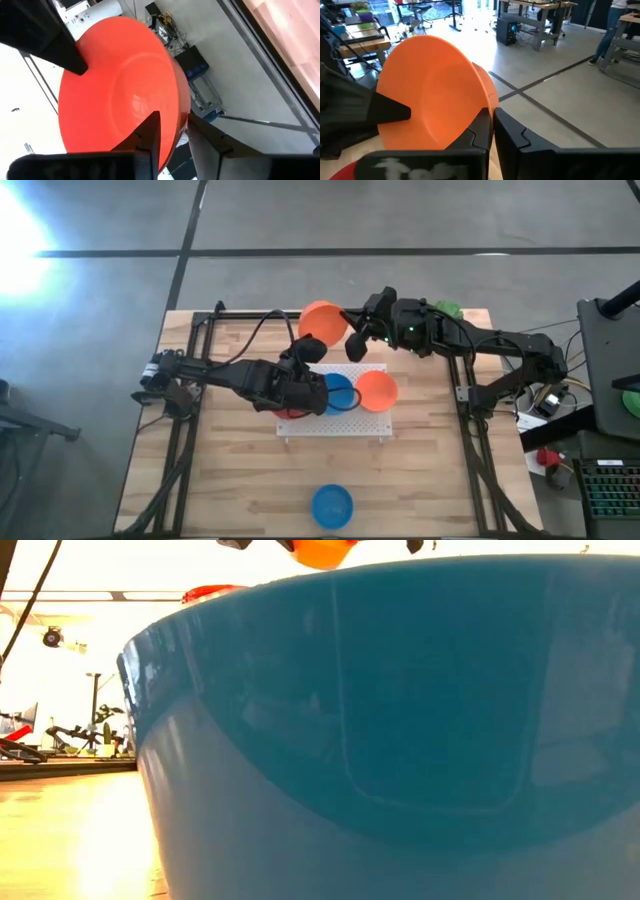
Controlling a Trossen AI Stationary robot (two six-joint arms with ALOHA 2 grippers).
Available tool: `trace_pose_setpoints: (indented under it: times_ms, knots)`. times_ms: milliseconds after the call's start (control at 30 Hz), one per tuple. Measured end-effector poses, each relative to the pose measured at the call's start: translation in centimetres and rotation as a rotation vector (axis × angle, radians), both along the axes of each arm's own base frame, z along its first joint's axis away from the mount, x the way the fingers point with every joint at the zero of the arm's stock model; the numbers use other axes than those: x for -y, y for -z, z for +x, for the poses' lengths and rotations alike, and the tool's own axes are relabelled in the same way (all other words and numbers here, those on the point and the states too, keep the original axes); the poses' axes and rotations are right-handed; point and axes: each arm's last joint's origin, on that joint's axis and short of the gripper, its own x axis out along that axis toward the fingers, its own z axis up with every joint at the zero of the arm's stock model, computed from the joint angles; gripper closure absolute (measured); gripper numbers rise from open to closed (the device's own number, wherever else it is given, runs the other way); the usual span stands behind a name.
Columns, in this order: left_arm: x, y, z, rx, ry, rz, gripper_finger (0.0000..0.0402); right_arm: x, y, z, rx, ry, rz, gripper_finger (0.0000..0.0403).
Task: Pick & Place Mini bowls
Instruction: Stack the orange bowl on the orange bowl on the shelf
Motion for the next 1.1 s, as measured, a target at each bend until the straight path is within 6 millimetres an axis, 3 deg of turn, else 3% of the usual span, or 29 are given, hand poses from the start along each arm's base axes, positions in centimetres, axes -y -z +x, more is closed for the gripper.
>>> trace_pose_setpoints:
  times_ms: [633,800,1100]
  knots:
    - [0.2,0.0,0.1,0.253,-0.061,-0.106,0.0305,4.3,1.4,-2.1,-0.199,0.212,0.012,0.0394]
    - [0.2,-0.1,0.0,0.454,-0.118,-0.184,0.0305,4.0,0.6,-4.5,-0.235,0.201,0.028,0.0394]
    - [0.0,-1.6,-1.4,0.903,-0.234,-0.398,0.0305,1.9,-1.2,-10.1,-0.246,-0.033,0.174,0.0394]
